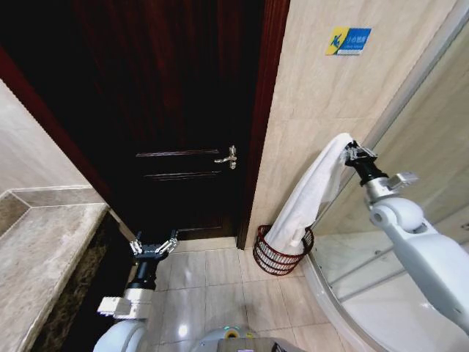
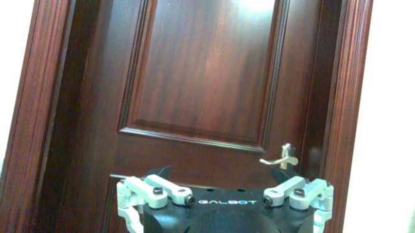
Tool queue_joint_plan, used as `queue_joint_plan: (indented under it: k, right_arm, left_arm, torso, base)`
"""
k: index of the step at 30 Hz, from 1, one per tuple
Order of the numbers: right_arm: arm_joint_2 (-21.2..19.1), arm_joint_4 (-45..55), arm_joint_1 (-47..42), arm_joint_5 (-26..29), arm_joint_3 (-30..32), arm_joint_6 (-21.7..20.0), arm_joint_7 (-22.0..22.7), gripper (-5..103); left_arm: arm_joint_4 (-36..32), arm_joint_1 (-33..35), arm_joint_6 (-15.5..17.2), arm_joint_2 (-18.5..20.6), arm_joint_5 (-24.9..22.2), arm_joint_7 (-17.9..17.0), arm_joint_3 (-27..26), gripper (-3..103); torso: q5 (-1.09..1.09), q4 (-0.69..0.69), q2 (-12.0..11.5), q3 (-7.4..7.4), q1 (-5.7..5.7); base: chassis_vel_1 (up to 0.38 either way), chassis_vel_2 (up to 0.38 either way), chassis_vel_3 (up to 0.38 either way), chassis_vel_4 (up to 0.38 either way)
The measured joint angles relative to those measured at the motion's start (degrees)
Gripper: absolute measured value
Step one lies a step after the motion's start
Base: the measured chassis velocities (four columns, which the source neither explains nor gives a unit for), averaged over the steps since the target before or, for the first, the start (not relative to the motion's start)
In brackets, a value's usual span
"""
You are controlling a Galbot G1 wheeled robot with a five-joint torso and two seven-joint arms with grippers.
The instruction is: Discard the used towel into the hamper.
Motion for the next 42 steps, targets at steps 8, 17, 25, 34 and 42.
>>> queue_joint_plan:
  k: [8, 17, 25, 34, 42]
  right_arm:
    - [2.89, -4.94, 5.66, -2.93, -4.21, 1.05, -0.37, 4]
    - [5.80, -7.70, 4.17, -5.34, -4.24, 1.68, -1.60, 4]
    - [10.40, -8.10, -1.80, -7.99, -2.76, 2.44, -2.90, 4]
    - [15.82, -12.71, -4.44, -11.26, -2.78, 4.06, -5.41, 4]
    - [17.67, -13.42, -7.48, -12.40, -0.87, 4.03, -6.49, 4]
  left_arm:
    - [0.00, 0.00, 0.00, 0.00, 0.00, 0.00, 0.00, 100]
    - [0.00, 0.00, 0.00, 0.00, 0.00, 0.00, 0.00, 100]
    - [0.00, 0.00, 0.00, 0.00, 0.00, 0.00, 0.00, 100]
    - [0.00, 0.00, 0.00, 0.00, 0.00, 0.00, 0.00, 100]
    - [0.00, 0.00, 0.00, 0.00, 0.00, 0.00, 0.00, 100]
  torso:
    - [0.00, 0.00, 0.00, 0.00, 0.00]
    - [0.01, 0.00, 0.00, 0.00, 0.00]
    - [-0.01, 0.00, 0.00, -0.01, 0.00]
    - [0.01, 0.00, 0.00, -0.01, 0.00]
    - [-0.01, 0.00, 0.00, -0.01, 0.00]
  base:
    - [0.000, 0.000, 0.000, 0.000]
    - [0.000, 0.000, 0.000, 0.000]
    - [0.000, 0.000, 0.000, 0.000]
    - [0.000, 0.000, 0.000, 0.000]
    - [0.000, 0.000, 0.000, 0.000]
